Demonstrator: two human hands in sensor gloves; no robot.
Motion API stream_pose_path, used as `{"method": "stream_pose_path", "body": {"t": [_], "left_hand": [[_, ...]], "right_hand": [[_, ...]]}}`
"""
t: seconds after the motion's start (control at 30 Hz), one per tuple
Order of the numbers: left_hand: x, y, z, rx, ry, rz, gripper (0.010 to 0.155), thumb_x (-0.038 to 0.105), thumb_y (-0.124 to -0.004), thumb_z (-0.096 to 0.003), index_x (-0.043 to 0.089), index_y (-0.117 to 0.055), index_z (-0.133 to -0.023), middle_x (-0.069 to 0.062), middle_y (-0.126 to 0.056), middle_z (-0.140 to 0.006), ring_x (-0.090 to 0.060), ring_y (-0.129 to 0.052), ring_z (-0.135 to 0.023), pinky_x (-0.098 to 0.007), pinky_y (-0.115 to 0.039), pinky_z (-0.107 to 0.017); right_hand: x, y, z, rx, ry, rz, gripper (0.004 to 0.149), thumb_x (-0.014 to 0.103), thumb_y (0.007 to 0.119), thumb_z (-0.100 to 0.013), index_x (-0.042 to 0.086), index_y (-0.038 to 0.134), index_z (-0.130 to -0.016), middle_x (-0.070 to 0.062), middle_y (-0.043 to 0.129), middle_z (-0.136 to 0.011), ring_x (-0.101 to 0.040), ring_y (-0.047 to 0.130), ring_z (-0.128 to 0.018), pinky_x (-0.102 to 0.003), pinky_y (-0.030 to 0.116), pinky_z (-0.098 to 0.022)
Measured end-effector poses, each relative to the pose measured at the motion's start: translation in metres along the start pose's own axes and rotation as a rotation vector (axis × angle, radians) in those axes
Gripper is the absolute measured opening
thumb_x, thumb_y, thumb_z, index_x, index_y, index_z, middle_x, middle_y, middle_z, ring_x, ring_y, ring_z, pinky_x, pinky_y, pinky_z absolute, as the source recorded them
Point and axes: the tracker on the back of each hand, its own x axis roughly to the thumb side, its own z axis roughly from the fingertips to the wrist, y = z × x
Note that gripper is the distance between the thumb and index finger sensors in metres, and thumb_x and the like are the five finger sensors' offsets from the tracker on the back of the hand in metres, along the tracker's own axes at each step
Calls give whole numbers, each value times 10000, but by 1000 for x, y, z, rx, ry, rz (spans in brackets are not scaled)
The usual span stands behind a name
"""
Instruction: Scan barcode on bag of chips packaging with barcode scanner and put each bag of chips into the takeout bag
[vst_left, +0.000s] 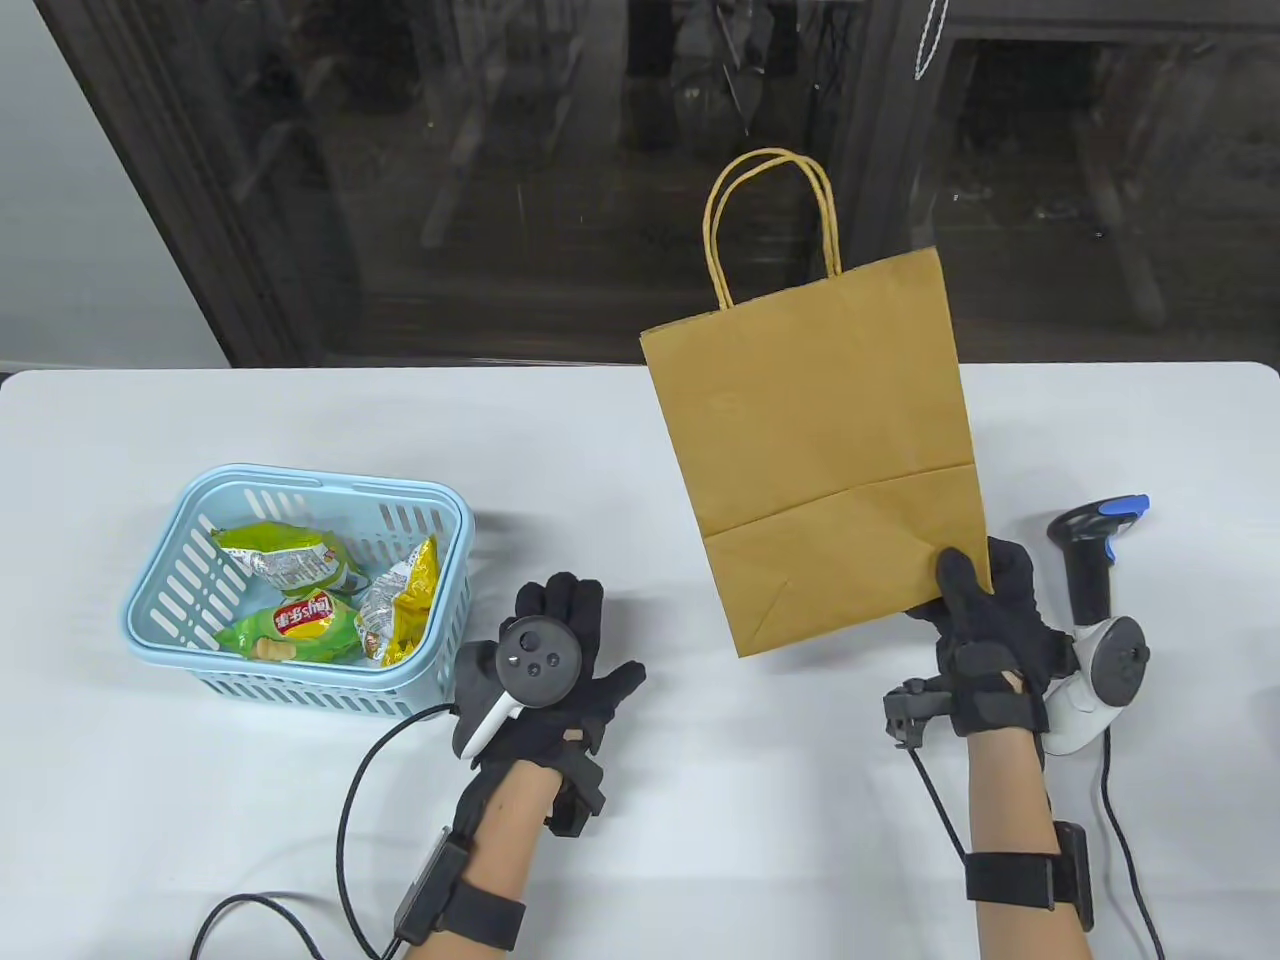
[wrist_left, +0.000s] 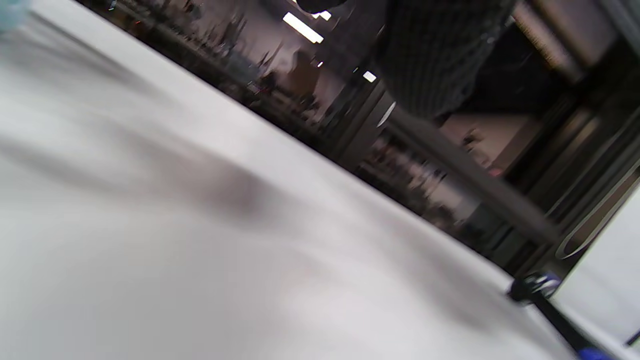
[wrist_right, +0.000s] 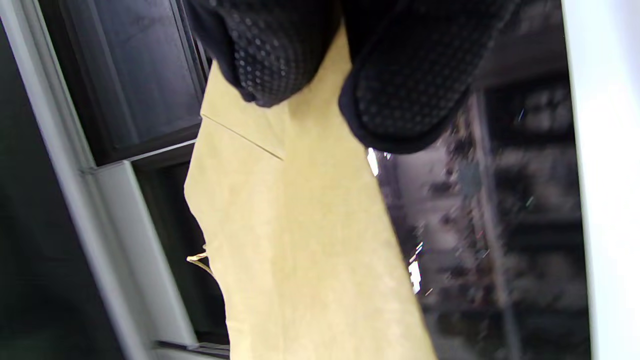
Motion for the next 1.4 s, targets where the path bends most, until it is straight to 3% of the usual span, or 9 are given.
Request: {"method": "stream_pose_path", "body": {"t": [0.23,0.3,0.53,0.73,0.83,0.93,1.03,1.23,1.4], "left_hand": [[30,18,15,154,-463,611,633,364,-579,-551,207,-384,-1132,-127,-347,-1212,-401,-230,-1078,-592,-265,-738],[40,19,19,153,-554,634,628,382,-554,-553,243,-384,-1141,-125,-395,-1222,-447,-317,-1096,-644,-318,-743],[51,25,27,217,-658,745,595,419,-529,-555,271,-492,-1130,-140,-720,-1077,-374,-931,-727,-569,-783,-533],[48,26,26,145,-653,891,534,342,-604,-568,178,-616,-1077,-144,-853,-914,-273,-1005,-404,-450,-864,-282],[45,33,27,288,-617,780,494,297,-657,-560,86,-682,-1006,-152,-904,-817,-200,-1021,-242,-386,-877,-149],[42,39,28,276,-618,648,475,289,-685,-555,86,-713,-983,-131,-936,-767,-155,-1027,-191,-352,-886,-109],[47,43,30,239,-691,639,459,275,-704,-549,114,-742,-977,-136,-943,-757,-151,-1030,-177,-358,-889,-101],[50,63,43,362,-718,584,451,270,-703,-545,119,-757,-967,-138,-936,-719,-137,-1034,-197,-352,-911,-127],[58,51,39,248,-729,461,451,262,-710,-543,90,-763,-957,-149,-940,-690,-115,-1031,-184,-355,-915,-124]], "right_hand": [[-27,19,4,185,53,-52,231,269,799,-487,233,734,-706,4,822,-872,-162,1009,-586,-249,930,-370],[-34,23,4,240,74,-48,233,265,794,-489,228,728,-709,1,816,-875,-168,1003,-593,-258,927,-374],[-46,18,6,254,114,9,235,260,786,-495,219,717,-716,-4,804,-871,-180,991,-593,-280,914,-379],[-49,24,7,293,146,112,289,224,774,-513,182,678,-782,-73,746,-909,-261,943,-642,-378,868,-433],[-40,22,9,287,103,373,623,284,776,-538,187,475,-1075,-173,561,-1049,-444,740,-849,-614,661,-614],[-32,19,9,265,46,566,704,449,759,-534,245,415,-1113,-156,442,-1132,-507,570,-968,-674,565,-661],[-37,19,10,293,77,436,698,492,658,-567,177,391,-1130,-177,396,-1150,-546,513,-982,-715,498,-657],[-37,15,9,298,83,333,645,517,628,-575,228,465,-1128,-167,467,-1152,-559,548,-969,-717,508,-649],[-33,34,11,372,66,338,681,501,644,-573,245,374,-1144,-94,426,-1181,-534,473,-1019,-718,455,-675]]}}
